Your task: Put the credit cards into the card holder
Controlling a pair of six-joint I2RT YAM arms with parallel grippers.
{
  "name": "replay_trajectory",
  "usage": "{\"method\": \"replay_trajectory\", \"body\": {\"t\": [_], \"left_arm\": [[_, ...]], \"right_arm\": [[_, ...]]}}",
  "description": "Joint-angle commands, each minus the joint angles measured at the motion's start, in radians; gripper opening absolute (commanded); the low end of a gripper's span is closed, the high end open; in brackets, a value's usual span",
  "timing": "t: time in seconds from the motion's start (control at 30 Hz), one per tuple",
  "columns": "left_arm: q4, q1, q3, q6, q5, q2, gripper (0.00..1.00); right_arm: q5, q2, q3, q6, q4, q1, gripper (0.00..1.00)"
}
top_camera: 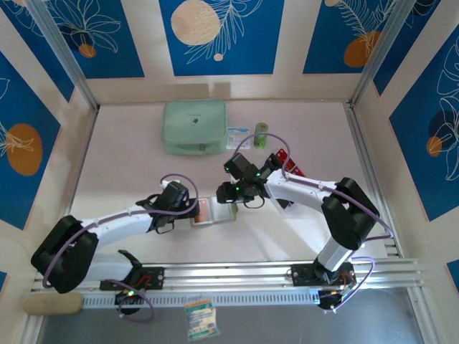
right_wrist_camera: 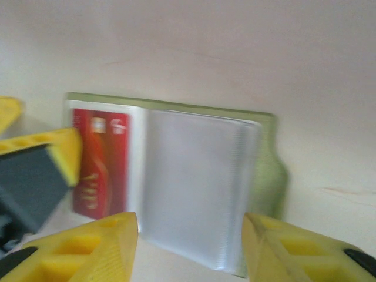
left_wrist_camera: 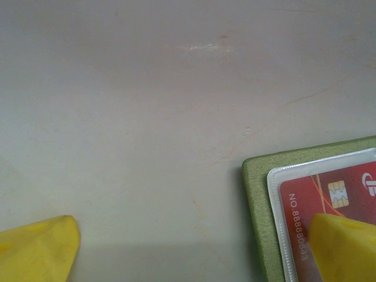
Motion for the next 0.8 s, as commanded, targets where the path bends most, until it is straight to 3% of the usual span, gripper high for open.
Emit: {"method": "replay_trajectory", "body": {"t": [0.0, 0.23, 0.3, 0.43, 0.53, 0.77], "left_arm": [[-0.051, 0.012, 0.022, 0.011, 0.013, -0.027, 1.00], [-0.071, 0.013, 0.031, 0.013, 0.010, -0.044, 1.00], [-0.079, 0.013, 0.035, 0.015, 0.010, -0.049, 1.00], [-0.093, 0.013, 0.053, 0.021, 0.015, -0.064, 1.00], [-0.102, 0.013, 0.073, 0.029, 0.031, -0.076, 1.00], [-0.100, 0.014, 0.111, 0.020, 0.089, -0.105, 1.00]], "right_arm": [[0.092, 0.013, -0.009, -0.029, -0.059, -0.001, 0.53], [0.100, 0.111, 0.014, -0.036, -0.041, -0.014, 0.52], [0.099, 0.125, 0.017, -0.040, -0.038, -0.017, 0.43], [0.098, 0.107, -0.006, -0.039, -0.037, -0.020, 0.14], [0.094, 0.071, -0.038, -0.033, -0.031, -0.023, 0.06], [0.081, -0.003, -0.104, -0.001, -0.019, -0.027, 0.02]]}}
